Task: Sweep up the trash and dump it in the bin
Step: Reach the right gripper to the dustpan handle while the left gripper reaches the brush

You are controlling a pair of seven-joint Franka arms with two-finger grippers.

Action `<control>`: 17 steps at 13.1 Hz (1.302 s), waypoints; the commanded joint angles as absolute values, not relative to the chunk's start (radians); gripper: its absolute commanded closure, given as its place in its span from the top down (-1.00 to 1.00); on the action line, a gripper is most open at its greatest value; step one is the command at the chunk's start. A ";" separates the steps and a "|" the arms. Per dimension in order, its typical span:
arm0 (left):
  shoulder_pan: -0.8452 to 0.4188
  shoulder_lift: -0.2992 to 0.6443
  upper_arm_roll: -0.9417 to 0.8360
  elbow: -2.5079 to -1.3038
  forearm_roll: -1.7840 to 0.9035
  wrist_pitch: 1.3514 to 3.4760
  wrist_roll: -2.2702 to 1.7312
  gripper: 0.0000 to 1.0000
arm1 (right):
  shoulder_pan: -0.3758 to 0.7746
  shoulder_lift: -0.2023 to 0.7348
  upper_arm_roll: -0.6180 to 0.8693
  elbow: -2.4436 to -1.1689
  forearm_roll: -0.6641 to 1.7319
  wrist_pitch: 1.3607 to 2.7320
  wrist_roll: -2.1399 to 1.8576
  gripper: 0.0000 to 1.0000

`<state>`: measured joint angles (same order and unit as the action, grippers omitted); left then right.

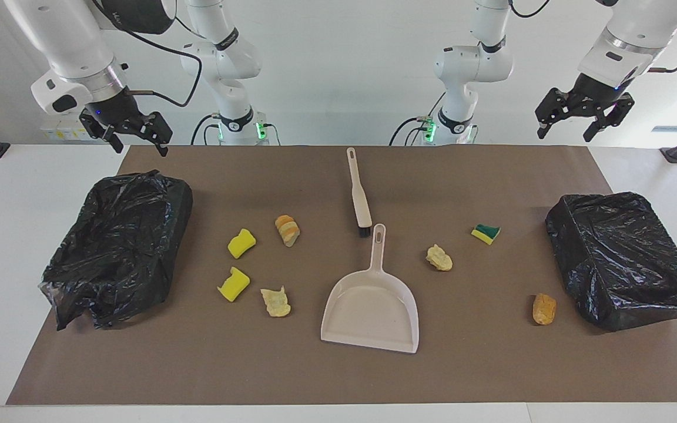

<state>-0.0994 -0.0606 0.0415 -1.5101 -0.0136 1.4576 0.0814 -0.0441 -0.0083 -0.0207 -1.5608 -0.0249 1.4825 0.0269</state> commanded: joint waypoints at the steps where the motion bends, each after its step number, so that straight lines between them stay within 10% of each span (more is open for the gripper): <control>1: -0.100 -0.066 0.044 -1.499 -0.017 1.443 0.074 1.00 | -0.052 -0.035 -0.015 -1.591 -0.008 1.491 0.020 1.00; 11: -0.147 -0.081 0.028 -1.578 -0.028 1.468 0.066 1.00 | -0.038 -0.068 0.032 -1.675 -0.009 1.672 0.063 1.00; 17: -0.237 -0.120 0.025 -1.756 -0.058 1.600 0.048 1.00 | -0.040 0.232 0.207 -1.435 -0.017 1.816 0.368 1.00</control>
